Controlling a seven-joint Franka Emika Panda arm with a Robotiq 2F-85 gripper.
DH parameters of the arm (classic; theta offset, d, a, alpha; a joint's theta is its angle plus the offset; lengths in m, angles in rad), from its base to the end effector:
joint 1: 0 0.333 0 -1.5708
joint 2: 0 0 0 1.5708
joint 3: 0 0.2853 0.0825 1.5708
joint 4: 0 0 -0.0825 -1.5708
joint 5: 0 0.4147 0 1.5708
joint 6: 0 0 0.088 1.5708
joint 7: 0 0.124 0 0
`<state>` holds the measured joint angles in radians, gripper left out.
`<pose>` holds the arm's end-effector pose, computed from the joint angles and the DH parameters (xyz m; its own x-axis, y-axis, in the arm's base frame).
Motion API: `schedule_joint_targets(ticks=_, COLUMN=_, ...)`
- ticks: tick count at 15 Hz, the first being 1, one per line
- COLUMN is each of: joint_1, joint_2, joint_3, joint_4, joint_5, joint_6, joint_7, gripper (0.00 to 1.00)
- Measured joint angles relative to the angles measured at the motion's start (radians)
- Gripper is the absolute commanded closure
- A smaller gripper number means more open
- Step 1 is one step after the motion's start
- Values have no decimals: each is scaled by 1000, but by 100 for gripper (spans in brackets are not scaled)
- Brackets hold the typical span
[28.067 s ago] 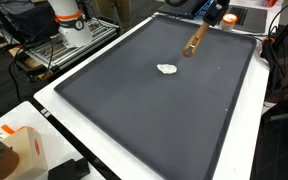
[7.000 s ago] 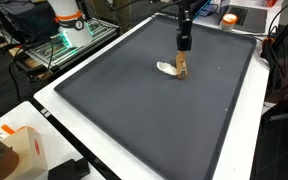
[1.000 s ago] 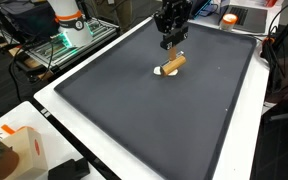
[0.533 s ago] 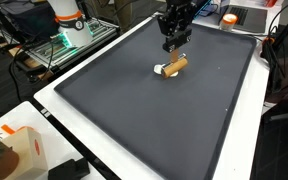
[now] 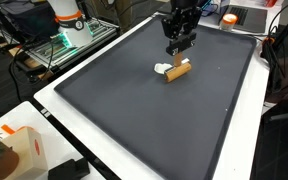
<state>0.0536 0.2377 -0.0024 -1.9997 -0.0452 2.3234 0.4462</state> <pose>0.6219 0.0305 0.2833 0.9299 -0.3560 0.0925 -0.3572 -0.9340 -0.0043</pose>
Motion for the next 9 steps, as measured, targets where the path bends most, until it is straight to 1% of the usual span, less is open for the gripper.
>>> schedule_joint_targets(ticks=3, joint_1=12, joint_2=4, joint_3=-10, joint_4=0, joint_5=-46, joint_6=22, joint_7=34, gripper=78)
schedule_joint_targets(ticks=5, joint_1=14, joint_2=-11, joint_3=-11, joint_4=-3, joint_5=-52, joint_6=22, joint_7=40, gripper=78)
schedule_joint_targets(ticks=9, joint_1=13, joint_2=-115, joint_3=-2, joint_4=-63, joint_5=-18, joint_6=17, joint_7=-9, gripper=78)
